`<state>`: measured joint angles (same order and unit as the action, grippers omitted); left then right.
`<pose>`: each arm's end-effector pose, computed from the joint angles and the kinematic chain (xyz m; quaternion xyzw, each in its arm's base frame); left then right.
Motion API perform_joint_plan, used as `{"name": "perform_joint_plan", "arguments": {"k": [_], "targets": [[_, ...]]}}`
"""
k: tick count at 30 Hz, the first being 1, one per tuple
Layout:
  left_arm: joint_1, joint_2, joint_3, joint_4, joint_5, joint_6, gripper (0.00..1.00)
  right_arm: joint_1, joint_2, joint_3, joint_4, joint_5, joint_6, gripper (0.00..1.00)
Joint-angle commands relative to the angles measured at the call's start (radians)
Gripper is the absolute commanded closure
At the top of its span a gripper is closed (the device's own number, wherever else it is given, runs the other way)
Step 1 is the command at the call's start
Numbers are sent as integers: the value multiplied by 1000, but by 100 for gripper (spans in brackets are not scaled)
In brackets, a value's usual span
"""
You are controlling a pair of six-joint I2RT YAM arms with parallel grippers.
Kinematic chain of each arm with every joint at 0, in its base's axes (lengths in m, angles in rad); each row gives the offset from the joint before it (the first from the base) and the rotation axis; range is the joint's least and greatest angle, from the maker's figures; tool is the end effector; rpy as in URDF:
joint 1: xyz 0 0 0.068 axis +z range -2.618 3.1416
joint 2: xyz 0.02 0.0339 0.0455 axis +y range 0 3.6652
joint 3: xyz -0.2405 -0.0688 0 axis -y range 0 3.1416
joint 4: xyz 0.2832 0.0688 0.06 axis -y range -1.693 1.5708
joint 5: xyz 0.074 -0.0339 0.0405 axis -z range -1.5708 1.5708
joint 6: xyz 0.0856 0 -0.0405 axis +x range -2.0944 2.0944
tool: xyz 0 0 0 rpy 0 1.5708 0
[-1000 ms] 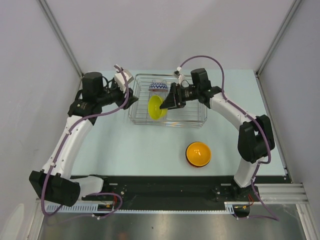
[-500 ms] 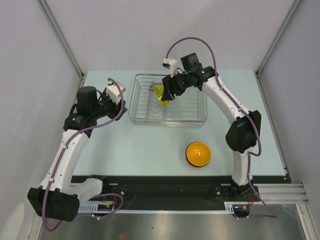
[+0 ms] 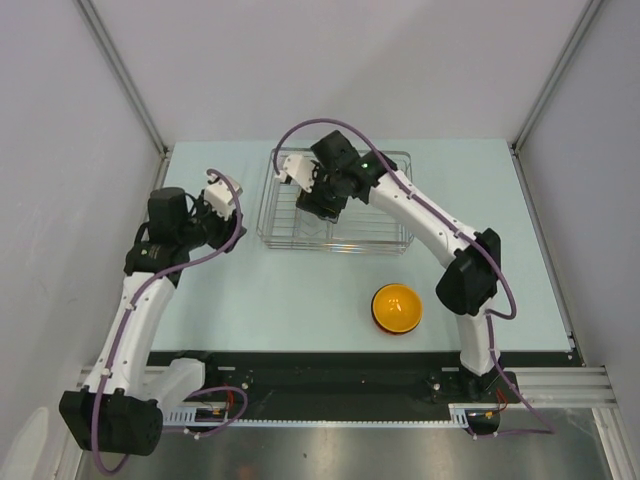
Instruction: Load the bowls into the dish rack
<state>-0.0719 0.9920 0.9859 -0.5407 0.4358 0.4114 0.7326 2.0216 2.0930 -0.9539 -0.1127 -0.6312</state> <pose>0.2981 -0.0577 0.2943 0.3065 0.8011 -0.1049 0.5033 0.3683 0.3442 0.2872 -0.6071 0.7177 0.0700 0.3337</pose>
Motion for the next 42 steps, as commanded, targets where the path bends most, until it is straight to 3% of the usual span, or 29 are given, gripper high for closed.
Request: {"name": "perform_joint_plan", "arguments": {"k": [1,9,42], "targets": [[20,-38,-24,36,41,1,43,34,-34,19,81,197,-130,100],[50,-59,-65,50,66,4,43,53,-4,10,139,262,-185,100],[119,-82,-119,79,123,-8,44,73,123,-34,218,197,-259,100]]}}
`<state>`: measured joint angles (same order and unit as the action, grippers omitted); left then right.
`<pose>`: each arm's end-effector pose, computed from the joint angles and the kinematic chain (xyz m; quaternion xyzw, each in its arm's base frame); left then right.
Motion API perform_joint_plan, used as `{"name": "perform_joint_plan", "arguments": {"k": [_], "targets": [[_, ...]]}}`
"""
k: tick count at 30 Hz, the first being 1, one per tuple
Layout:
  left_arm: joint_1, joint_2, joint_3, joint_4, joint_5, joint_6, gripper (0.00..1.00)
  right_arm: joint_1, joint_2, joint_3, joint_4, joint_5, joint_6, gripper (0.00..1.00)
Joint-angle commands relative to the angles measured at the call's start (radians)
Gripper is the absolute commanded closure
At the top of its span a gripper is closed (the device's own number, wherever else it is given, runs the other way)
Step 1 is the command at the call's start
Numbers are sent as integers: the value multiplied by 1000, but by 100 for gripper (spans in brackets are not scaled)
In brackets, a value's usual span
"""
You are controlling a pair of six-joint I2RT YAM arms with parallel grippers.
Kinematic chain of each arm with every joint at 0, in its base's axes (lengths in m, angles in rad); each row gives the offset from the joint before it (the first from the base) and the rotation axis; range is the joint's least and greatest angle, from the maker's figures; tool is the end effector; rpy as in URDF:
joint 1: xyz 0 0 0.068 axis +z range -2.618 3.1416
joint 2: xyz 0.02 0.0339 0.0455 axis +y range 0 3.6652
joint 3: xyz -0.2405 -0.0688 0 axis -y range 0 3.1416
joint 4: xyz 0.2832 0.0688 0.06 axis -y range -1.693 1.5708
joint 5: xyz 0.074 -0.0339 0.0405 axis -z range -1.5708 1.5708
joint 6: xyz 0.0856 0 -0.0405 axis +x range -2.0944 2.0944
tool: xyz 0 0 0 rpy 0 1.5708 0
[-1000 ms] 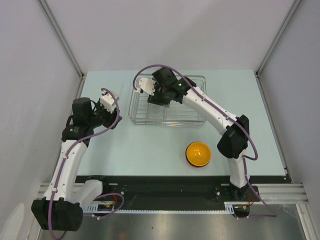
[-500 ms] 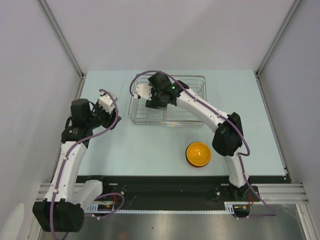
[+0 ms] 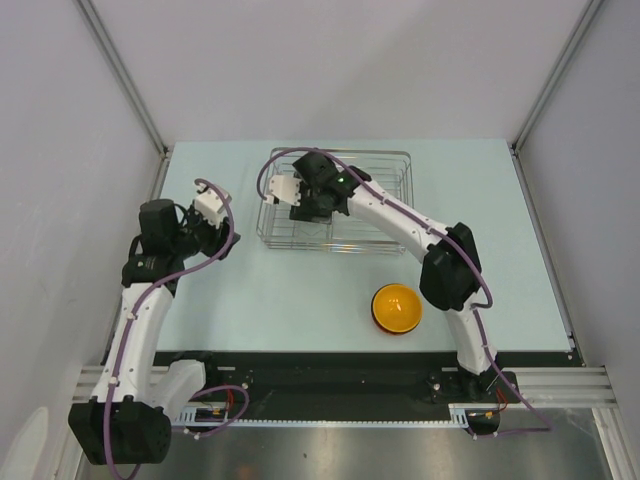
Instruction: Load the bowls into the dish rack
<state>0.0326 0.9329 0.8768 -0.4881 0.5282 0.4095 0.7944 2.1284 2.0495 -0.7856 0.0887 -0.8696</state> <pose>0.2907 -0.0337 0.2741 0.2835 0.8020 -0.1179 0.5124 0.3822 0.3783 0.2339 -0.6826 0.6426 -0.0546 0.3437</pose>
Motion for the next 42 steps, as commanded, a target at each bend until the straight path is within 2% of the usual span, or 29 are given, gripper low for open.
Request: {"name": "perform_joint_plan", "arguments": {"k": [1,8,10,14,15,20,21,26,29,31,35,42], "targets": [[16,-26,-12,26,32,-6,44,12,21,11,49,-4,-22,100],[29,-23,-18,25,41,-1,44,16,34,11,51,-3,-23,100],[29,-20,-18,28,46,-1,44,17,38,11,51,-1,-28,91],[30,-19,-19,33,52,-11,44,26,45,11,43,16,-43,81],[29,-19,-18,33,53,-11,44,28,47,11,42,19,-48,73],[30,-19,-12,29,53,-8,44,32,53,18,40,22,-51,59],[32,-19,-9,28,53,-8,44,32,54,20,37,22,-49,54],[32,-17,-4,26,55,-8,44,34,62,20,29,17,-48,40],[32,-16,-4,25,59,-6,44,34,67,18,28,25,-49,28],[32,-17,-4,25,61,-6,44,34,65,18,35,29,-48,25],[32,-17,-9,26,62,-6,44,34,48,20,49,32,-51,7],[32,-22,-6,14,67,8,43,26,5,43,34,40,-40,4]]}}
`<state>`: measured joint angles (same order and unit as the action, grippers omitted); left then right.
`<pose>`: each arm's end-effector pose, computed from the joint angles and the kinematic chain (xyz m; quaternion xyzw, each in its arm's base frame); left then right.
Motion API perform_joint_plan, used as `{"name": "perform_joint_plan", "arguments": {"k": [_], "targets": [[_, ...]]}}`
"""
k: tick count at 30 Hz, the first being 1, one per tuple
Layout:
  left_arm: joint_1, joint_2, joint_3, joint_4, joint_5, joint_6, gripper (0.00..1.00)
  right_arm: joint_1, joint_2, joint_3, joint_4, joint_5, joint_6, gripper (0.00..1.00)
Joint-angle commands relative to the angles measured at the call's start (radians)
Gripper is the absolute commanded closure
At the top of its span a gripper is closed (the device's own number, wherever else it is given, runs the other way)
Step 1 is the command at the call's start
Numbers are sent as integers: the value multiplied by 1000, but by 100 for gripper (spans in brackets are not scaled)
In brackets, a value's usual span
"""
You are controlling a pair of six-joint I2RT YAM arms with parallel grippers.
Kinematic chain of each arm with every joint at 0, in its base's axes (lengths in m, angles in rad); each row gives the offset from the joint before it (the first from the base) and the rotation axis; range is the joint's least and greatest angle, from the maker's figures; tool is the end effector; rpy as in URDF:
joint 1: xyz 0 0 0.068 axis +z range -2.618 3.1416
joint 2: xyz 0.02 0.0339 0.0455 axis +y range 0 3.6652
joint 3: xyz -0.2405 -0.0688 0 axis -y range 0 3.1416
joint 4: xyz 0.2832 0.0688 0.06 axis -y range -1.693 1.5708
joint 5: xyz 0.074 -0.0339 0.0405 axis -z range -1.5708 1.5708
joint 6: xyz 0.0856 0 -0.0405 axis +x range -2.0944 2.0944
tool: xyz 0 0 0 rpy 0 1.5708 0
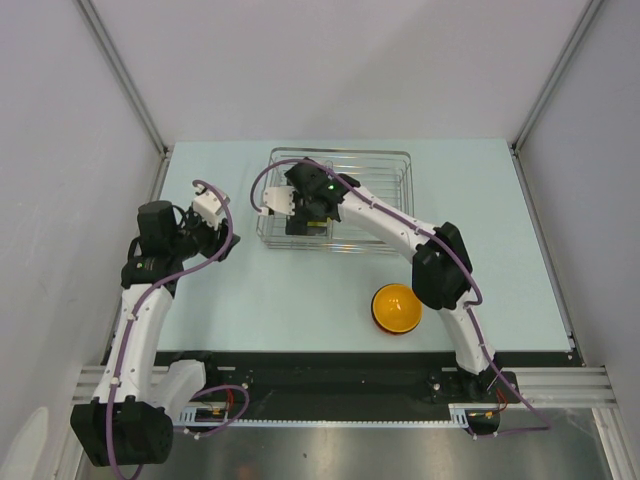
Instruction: Load the bowls into the dish rack
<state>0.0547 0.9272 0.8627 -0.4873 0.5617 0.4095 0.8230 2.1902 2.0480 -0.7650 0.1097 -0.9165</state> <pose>0.2889 -0.0298 0.2707 0.2811 0.8018 -0.1277 0.5117 0.3785 0.3943 0.2033 -0.7099 0.6226 -0.0670 0.3225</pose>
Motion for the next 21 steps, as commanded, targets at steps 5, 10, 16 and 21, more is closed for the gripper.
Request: {"name": "perform_joint_plan", "arguments": {"k": [5,10,16,21], "targets": [[11,-18,21,1,38,29,42,-28,-153,44,-20,-8,39,3],[11,-14,51,-14,86,46,28,-91,-269,6,-42,-82,151,2],[1,31,125,-68,194,80,0,-251,-508,-181,-47,-329,366,1],[-168,99,164,-112,126,127,0,-387,-728,-579,1,-377,452,1]]}}
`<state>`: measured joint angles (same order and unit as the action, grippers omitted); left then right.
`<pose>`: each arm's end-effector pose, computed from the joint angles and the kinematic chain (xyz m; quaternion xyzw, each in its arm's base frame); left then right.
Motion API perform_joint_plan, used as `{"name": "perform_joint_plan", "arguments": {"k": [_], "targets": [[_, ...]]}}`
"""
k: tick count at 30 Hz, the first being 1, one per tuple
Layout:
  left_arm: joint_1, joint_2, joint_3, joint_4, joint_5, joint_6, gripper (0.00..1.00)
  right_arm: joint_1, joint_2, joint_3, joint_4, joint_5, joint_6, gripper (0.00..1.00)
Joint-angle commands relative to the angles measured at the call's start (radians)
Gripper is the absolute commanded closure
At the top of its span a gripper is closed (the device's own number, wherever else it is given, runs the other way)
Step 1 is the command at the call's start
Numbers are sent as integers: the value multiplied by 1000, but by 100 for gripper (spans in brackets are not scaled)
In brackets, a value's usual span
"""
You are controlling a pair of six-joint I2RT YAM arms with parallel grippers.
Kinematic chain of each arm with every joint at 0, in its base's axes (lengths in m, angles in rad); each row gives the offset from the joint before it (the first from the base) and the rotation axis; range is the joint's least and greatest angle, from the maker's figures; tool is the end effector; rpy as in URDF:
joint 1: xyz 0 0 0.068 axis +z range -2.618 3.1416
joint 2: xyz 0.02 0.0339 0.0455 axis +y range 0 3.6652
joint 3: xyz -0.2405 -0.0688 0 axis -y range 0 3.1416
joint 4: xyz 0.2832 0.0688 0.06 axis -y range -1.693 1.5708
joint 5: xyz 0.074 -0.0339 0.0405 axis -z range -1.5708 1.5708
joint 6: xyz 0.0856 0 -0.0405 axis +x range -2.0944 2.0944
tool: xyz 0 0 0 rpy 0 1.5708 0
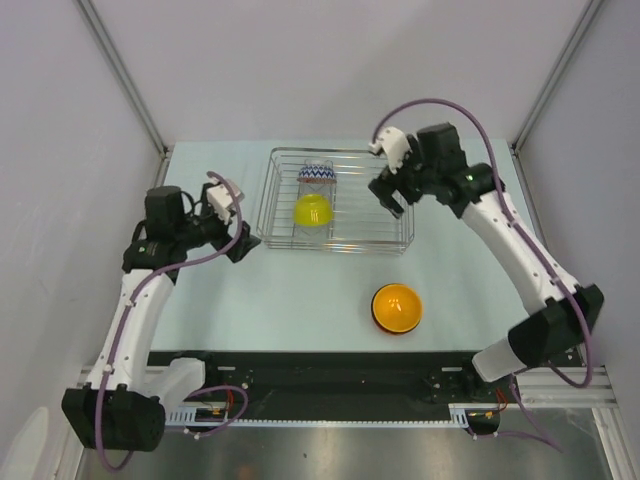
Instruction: Load the bowls into the dish rack
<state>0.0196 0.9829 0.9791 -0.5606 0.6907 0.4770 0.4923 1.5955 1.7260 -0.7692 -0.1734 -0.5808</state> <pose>0.2893 -0.0489 0.2977 0.3459 0.7658 -0.1760 0.5127 0.3685 0.2144 0.3559 -0.4884 0.7450 0.0575 0.4507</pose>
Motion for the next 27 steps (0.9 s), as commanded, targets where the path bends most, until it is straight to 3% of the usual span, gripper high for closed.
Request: {"name": "perform_joint_plan", "arguments": {"k": [1,5,11,21,27], "targets": [[-173,48,47,-33,-31,64,0,-66,-203,-328,16,-72,114,2],[-399,114,78,5,-123,64,0,-78,-368,-557,41,-46,90,6],[-591,272,225,-18,-178,43,0,-80,-468,-693,-1,-89,90,15],[-695,395,303,-33,-201,17,0,-38,-517,-796,-56,-134,68,32],[-711,433,302,-35,-212,11,0,-5,-505,-830,-39,-124,72,49]]}}
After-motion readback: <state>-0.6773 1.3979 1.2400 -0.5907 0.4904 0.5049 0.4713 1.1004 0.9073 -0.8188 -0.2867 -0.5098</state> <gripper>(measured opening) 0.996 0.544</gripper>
